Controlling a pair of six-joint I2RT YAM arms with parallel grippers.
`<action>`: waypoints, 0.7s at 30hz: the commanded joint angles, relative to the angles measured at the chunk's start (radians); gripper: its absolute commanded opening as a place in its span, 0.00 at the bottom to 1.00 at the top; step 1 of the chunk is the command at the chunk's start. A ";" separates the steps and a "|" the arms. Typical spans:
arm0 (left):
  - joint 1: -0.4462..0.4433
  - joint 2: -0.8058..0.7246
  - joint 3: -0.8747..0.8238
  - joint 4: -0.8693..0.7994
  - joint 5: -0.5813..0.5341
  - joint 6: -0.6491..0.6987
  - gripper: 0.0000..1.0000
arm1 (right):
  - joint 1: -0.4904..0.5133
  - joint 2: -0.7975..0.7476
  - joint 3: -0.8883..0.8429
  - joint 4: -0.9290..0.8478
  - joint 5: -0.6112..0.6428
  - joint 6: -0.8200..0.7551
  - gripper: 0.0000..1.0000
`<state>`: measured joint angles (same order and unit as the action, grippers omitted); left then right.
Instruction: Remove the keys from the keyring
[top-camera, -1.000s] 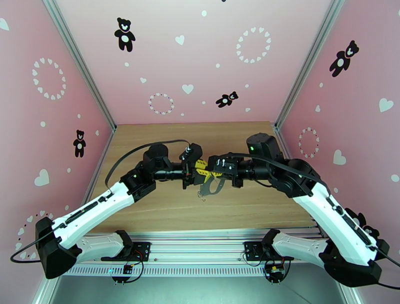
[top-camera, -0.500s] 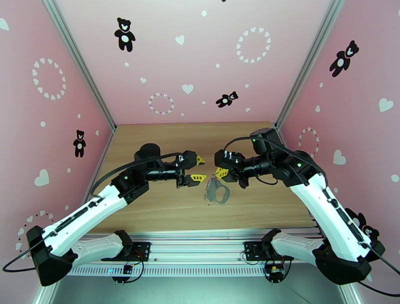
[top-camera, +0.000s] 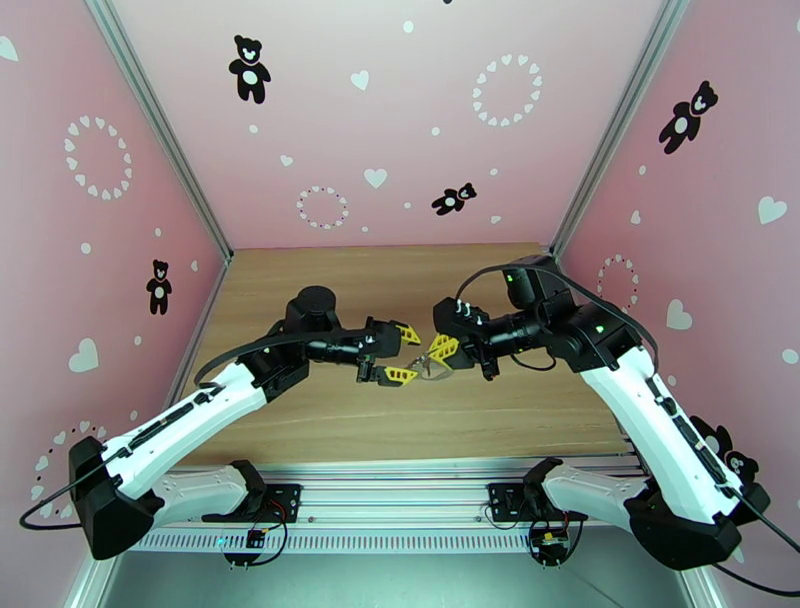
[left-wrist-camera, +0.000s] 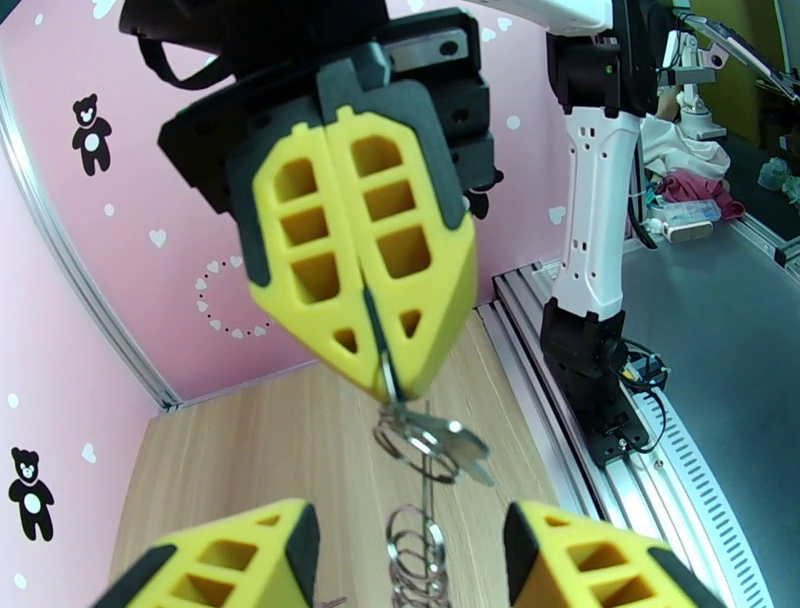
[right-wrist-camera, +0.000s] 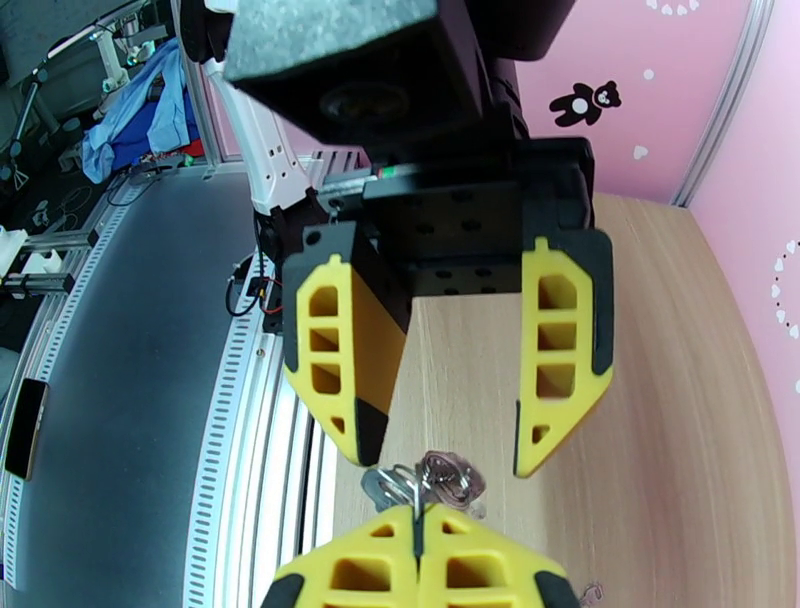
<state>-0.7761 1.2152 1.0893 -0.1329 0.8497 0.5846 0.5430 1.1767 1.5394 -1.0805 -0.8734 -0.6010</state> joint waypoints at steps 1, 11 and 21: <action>-0.020 0.013 0.001 0.071 0.010 -0.001 0.52 | -0.006 -0.004 0.019 0.024 -0.052 0.015 0.00; -0.040 0.037 -0.029 0.193 -0.004 -0.059 0.44 | -0.018 -0.012 -0.001 0.042 -0.076 0.025 0.00; -0.040 0.041 -0.055 0.195 -0.039 -0.062 0.35 | -0.030 -0.019 -0.008 0.049 -0.098 0.028 0.00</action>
<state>-0.8116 1.2503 1.0515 0.0391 0.8295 0.5369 0.5167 1.1767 1.5383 -1.0508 -0.9371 -0.5831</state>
